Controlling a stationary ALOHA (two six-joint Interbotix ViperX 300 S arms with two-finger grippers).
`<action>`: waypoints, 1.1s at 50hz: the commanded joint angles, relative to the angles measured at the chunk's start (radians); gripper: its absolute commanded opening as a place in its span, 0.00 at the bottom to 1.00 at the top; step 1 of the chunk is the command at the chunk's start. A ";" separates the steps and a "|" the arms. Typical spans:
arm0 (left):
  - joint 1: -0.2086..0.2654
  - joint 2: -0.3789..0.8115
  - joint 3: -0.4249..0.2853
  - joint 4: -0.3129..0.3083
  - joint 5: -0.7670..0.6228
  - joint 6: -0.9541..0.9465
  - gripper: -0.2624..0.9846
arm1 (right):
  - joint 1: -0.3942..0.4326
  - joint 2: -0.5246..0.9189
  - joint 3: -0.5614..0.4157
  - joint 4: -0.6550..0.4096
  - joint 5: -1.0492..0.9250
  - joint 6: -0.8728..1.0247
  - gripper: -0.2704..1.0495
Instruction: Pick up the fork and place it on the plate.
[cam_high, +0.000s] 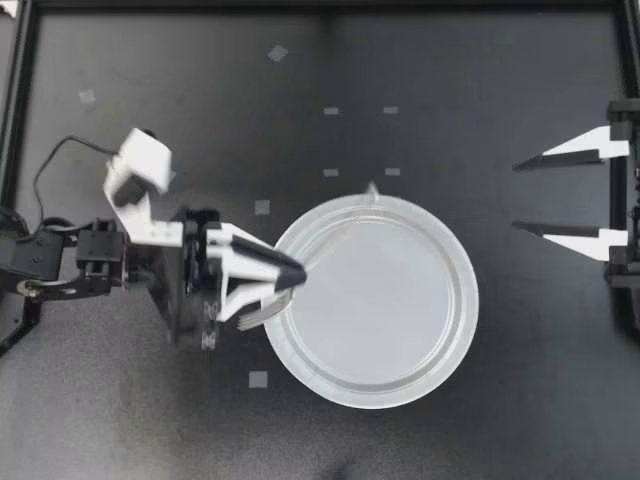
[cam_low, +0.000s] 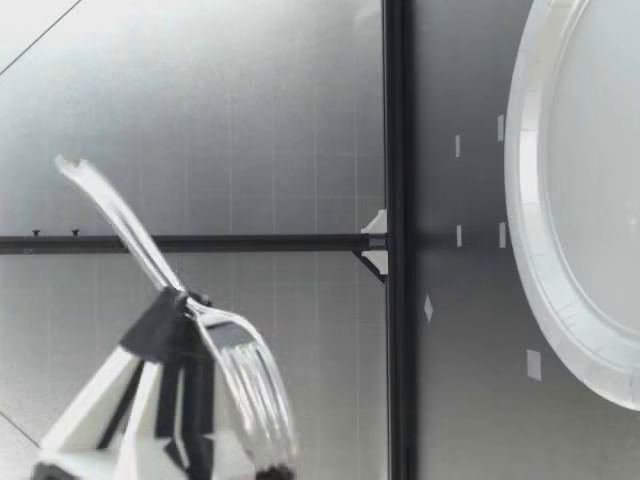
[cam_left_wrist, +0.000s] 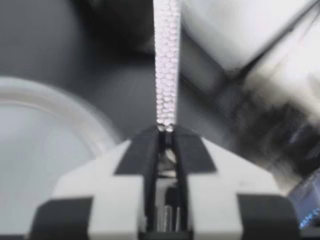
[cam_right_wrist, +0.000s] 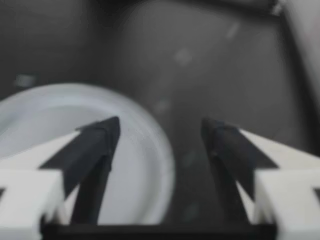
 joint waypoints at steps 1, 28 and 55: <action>0.003 0.015 0.015 0.005 -0.189 -0.298 0.23 | -0.040 0.026 -0.014 -0.158 -0.081 -0.130 0.72; 0.015 0.149 -0.103 0.110 -0.377 -0.732 0.23 | -0.164 0.374 -0.089 -0.428 -0.468 -0.494 0.72; 0.034 0.215 -0.124 0.110 -0.402 -0.836 0.23 | -0.120 0.480 -0.146 -0.411 -0.623 -0.676 0.72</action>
